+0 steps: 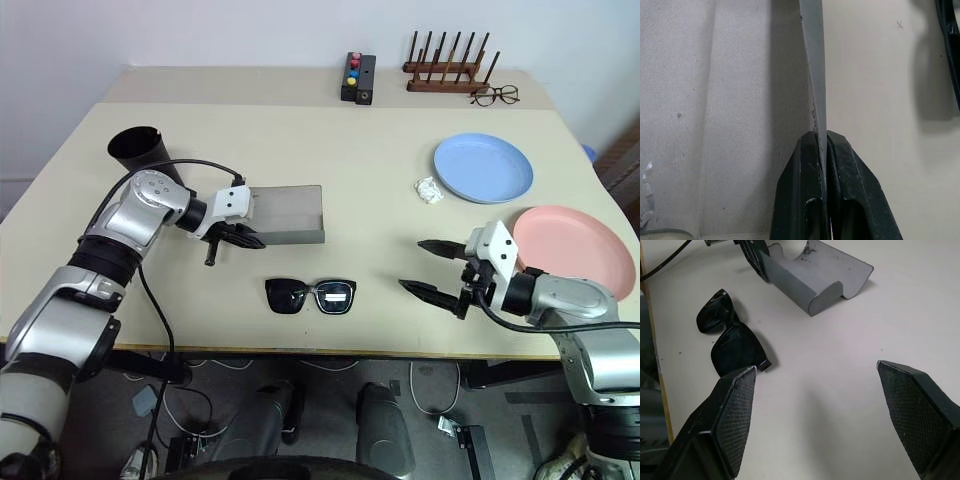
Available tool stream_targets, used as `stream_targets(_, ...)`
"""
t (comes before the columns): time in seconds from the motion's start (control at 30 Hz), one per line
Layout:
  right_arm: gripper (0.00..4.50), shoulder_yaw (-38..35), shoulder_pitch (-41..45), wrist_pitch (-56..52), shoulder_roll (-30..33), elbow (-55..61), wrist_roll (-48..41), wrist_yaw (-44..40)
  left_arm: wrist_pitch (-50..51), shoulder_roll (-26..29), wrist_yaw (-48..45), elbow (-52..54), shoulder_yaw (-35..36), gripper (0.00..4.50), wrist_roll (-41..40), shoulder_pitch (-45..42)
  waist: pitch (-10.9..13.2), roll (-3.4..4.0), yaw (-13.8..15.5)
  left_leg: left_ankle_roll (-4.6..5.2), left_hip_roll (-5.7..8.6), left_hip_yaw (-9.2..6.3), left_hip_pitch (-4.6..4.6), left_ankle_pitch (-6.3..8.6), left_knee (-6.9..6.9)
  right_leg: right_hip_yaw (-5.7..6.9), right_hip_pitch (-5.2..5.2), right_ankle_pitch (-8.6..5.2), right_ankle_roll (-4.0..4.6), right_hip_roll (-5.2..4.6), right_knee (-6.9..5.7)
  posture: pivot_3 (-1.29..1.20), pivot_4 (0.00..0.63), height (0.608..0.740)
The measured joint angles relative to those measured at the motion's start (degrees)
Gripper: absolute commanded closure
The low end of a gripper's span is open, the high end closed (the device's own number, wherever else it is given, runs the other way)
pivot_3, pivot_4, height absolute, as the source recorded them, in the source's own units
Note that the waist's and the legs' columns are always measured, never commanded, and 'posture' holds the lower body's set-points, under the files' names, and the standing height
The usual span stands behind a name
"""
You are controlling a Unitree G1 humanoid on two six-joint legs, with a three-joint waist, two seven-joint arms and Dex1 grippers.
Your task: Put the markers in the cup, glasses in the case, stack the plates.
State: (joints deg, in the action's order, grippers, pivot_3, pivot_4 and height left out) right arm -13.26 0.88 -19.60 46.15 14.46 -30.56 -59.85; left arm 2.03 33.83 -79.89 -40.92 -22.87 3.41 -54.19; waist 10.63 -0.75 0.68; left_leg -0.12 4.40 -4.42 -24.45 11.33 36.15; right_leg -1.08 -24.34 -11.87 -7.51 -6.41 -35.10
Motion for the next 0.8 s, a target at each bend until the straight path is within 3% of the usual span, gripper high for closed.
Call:
stream_targets(0.33,0.56,-0.6,0.1,0.0,0.0,0.0,-0.1,0.4,-1.3,-0.1,-0.2,-0.9,0.3,4.43,1.0,-0.3,0.0,0.00,-0.1,0.00,0.00,0.00,0.01,0.00,0.00,0.01,0.00,0.08,-0.14,0.01,-0.01,0.00,0.150,0.740)
stream_targets(0.43,0.56,-0.6,0.1,0.0,0.0,0.0,-0.1,0.4,-1.1,0.2,-0.7,-1.0,0.3,3.54,1.7,-0.2,0.0,0.00,-0.1,0.00,-0.01,0.00,0.01,0.00,-0.01,0.01,0.00,0.08,-0.15,0.02,-0.01,0.00,0.150,0.740)
stream_targets(0.53,0.56,-0.6,0.1,0.0,0.0,0.0,-0.1,0.4,-0.9,0.9,-1.1,-0.6,0.3,2.14,2.4,-0.1,0.0,0.00,-0.1,0.00,-0.01,0.00,0.01,0.00,-0.01,0.01,0.00,0.08,-0.14,0.02,-0.01,0.00,0.150,0.740)
stream_targets(0.8,0.56,-0.6,0.1,0.0,0.0,0.0,-0.1,0.4,2.8,2.7,-2.5,2.7,6.4,2.14,-2.3,0.7,0.0,-0.01,-0.1,0.00,-0.01,-0.01,0.01,0.00,0.00,0.01,0.00,0.08,-0.15,0.02,-0.02,0.00,0.150,0.740)
